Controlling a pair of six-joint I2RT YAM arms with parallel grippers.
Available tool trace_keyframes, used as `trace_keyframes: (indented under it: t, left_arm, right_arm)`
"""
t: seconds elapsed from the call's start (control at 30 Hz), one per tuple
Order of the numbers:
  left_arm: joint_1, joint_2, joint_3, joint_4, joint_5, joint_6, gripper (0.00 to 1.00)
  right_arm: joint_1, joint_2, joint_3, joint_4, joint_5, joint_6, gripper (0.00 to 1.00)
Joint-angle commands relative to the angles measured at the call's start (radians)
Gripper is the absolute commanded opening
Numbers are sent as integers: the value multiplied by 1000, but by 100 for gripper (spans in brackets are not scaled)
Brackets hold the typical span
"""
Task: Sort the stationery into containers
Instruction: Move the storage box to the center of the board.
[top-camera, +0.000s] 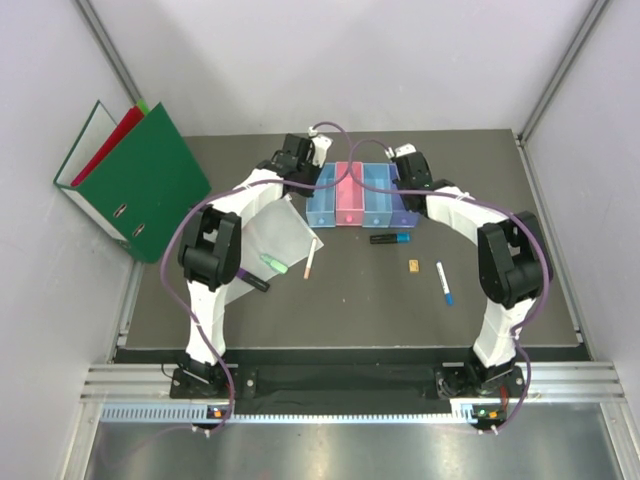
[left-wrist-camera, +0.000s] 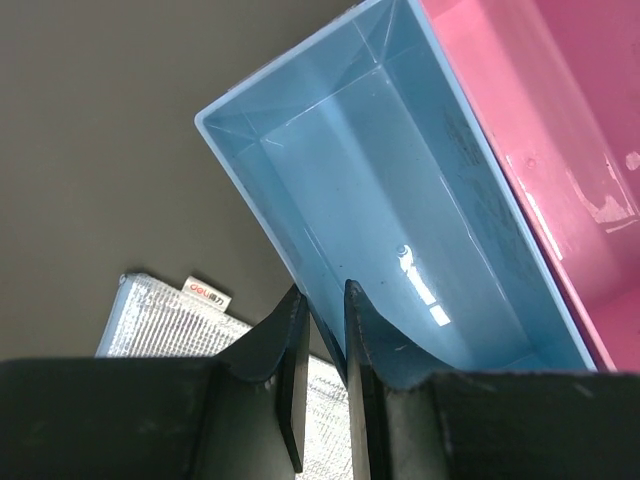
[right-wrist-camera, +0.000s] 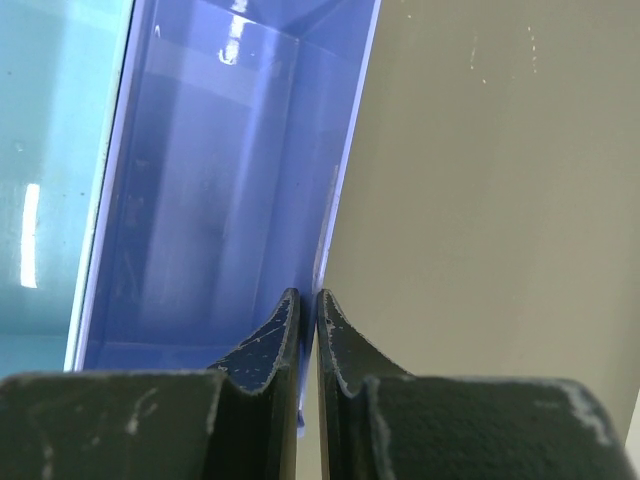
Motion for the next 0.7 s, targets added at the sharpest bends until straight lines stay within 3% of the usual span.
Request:
trace_keyframes:
  t: [0.0, 0.33, 0.4, 0.43, 0.5, 0.53, 0.57, 0.67]
  left_arm:
    - [-66, 7, 48, 22, 153, 56, 0]
    - [-97, 56, 59, 28, 135, 58, 0]
    - [-97, 58, 61, 32, 114, 61, 6]
    - [-97, 56, 59, 35, 106, 66, 15]
    - [-97, 47, 58, 37, 82, 73, 17]
    - [-96, 36, 56, 38, 77, 75, 20]
    - [-96, 32, 55, 43, 72, 76, 27]
    - [-97, 1, 53, 45, 45, 76, 44]
  right_arm:
    - [-20, 18, 73, 131, -31, -30, 0]
    - [-48, 31, 55, 153, -51, -59, 0]
    - [-48, 34, 68, 145, -77, -81, 0]
    - [-48, 37, 73, 147, -83, -90, 3]
    - [-48, 38, 93, 139, -94, -106, 14]
    - [-48, 38, 98, 139, -99, -113, 32]
    - [-48, 32, 101, 144, -100, -116, 39]
    - [-50, 22, 131, 142, -112, -119, 49]
